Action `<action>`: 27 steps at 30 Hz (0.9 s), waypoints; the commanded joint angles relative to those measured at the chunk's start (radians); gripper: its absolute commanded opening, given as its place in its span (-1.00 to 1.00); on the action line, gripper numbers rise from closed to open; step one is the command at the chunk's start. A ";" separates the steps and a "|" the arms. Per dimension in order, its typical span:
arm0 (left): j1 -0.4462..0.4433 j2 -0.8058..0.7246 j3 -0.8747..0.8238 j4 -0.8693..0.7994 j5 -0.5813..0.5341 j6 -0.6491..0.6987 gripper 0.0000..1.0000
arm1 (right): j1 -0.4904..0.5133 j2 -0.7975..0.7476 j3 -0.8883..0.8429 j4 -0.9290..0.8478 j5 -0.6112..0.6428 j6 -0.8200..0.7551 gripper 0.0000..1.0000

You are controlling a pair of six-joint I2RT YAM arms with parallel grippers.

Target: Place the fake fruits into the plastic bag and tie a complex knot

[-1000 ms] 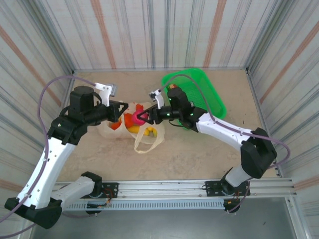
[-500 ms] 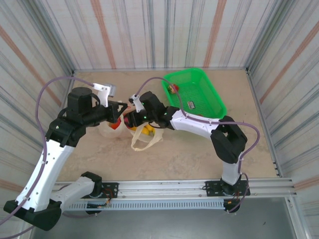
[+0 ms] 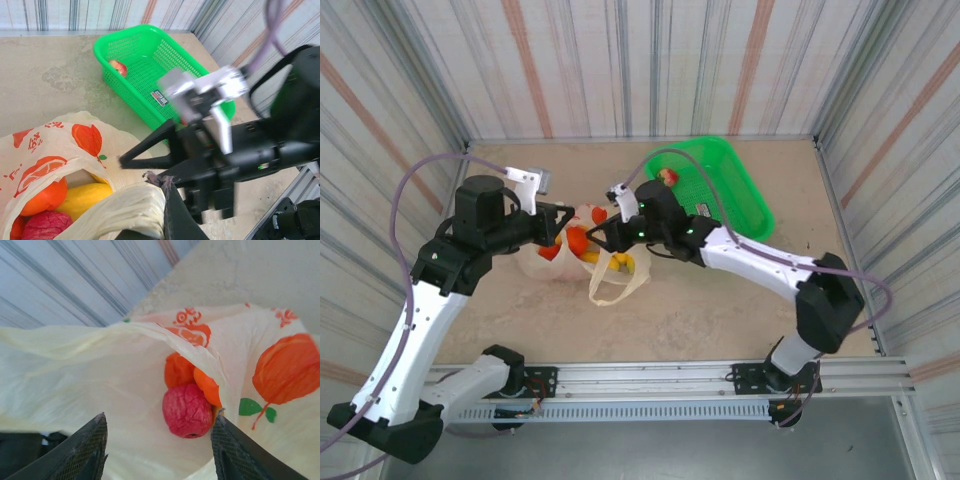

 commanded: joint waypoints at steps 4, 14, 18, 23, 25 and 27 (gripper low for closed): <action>0.005 -0.034 -0.014 0.017 -0.008 0.000 -1.00 | -0.065 -0.225 -0.108 -0.072 0.050 -0.039 -0.04; 0.005 -0.059 -0.042 0.028 0.004 0.009 -1.00 | -0.186 -0.232 -0.144 -0.451 0.168 0.029 -0.42; 0.005 -0.066 -0.054 0.039 0.024 -0.001 -1.00 | -0.162 -0.122 -0.112 -0.536 0.203 0.047 -0.57; 0.003 -0.080 -0.058 0.021 0.019 0.009 -1.00 | -0.161 -0.005 -0.073 -0.609 0.266 0.054 -0.75; 0.000 -0.085 -0.063 0.022 0.019 0.009 -1.00 | -0.190 0.033 -0.071 -0.618 0.293 0.054 -0.76; 0.000 -0.085 -0.067 0.024 0.020 0.007 -1.00 | -0.237 0.056 -0.072 -0.614 0.319 0.050 -0.74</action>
